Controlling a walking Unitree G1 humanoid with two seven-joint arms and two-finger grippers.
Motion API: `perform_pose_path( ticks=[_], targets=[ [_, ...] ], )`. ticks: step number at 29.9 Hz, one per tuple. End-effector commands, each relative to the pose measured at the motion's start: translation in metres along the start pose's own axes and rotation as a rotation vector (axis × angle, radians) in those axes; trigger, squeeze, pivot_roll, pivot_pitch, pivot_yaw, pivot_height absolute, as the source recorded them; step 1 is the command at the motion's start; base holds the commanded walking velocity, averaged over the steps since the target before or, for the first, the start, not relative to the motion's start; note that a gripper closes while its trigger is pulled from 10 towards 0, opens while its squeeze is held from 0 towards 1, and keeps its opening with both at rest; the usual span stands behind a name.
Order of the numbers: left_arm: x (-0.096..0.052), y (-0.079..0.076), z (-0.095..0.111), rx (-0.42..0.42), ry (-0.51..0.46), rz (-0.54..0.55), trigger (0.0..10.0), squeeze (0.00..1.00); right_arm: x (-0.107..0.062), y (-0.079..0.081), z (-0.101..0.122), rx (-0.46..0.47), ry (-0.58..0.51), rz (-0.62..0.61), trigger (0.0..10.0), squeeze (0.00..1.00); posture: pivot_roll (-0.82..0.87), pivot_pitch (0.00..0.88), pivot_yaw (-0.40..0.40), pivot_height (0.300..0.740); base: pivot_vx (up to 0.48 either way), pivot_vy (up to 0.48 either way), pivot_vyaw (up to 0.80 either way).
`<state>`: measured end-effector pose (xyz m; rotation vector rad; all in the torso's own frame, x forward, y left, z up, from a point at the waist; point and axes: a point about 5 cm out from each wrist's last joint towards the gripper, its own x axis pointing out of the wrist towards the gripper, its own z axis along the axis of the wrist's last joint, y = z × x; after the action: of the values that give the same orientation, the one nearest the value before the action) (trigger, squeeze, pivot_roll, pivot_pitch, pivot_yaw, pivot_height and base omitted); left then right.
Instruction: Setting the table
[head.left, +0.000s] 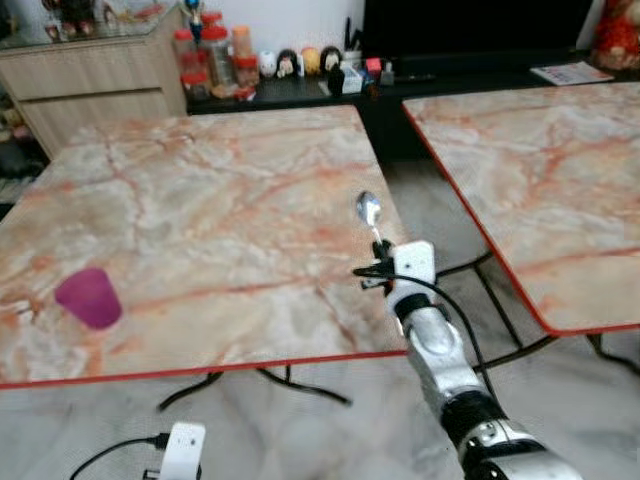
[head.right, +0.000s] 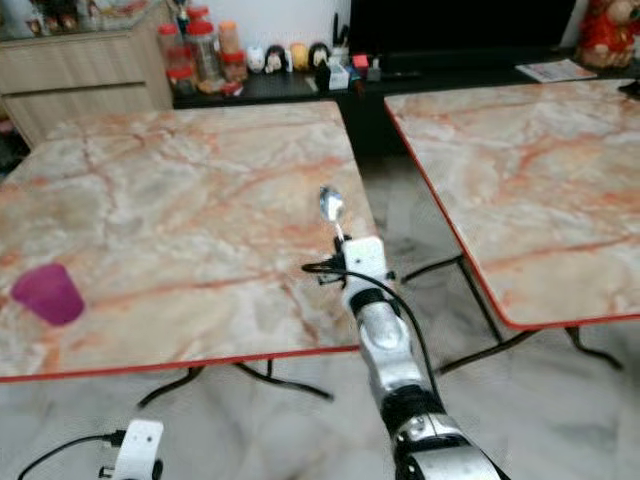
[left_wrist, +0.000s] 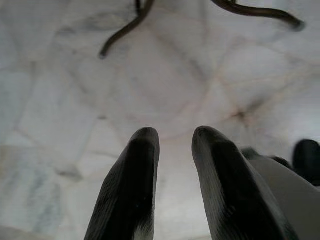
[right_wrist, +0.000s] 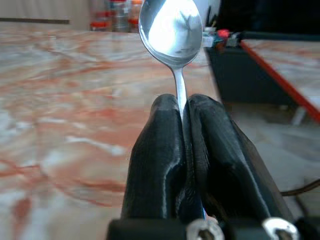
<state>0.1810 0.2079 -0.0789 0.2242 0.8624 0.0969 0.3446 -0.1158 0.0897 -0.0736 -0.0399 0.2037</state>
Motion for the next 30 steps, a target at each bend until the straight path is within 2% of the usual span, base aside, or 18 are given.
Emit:
perform_pose_path(
  ticks=[1,7,15,30],
  targets=[
    [-0.001,0.004,-0.003,0.007,0.008,0.009,10.0,0.00,0.003,0.009,0.004,0.006,-0.019,0.025,10.0,0.00,-0.01,0.000,0.025,0.727,0.000,-0.480,0.00],
    [-0.001,0.006,-0.006,0.012,0.017,0.009,10.0,0.00,0.002,0.011,0.005,-0.023,-0.028,0.033,10.0,0.00,-0.02,0.000,0.028,0.727,0.000,-0.480,0.41],
    [-0.002,0.005,-0.008,0.016,0.023,0.002,10.0,0.00,0.003,0.011,0.007,-0.017,-0.029,0.028,10.0,0.00,-0.01,0.000,0.029,0.727,0.000,-0.480,0.00],
    [-0.001,0.006,-0.006,0.004,0.021,0.006,10.0,0.00,0.008,0.007,0.021,-0.013,-0.099,0.016,10.0,0.00,-0.01,0.000,0.026,0.727,0.000,-0.480,0.00]
  ],
)
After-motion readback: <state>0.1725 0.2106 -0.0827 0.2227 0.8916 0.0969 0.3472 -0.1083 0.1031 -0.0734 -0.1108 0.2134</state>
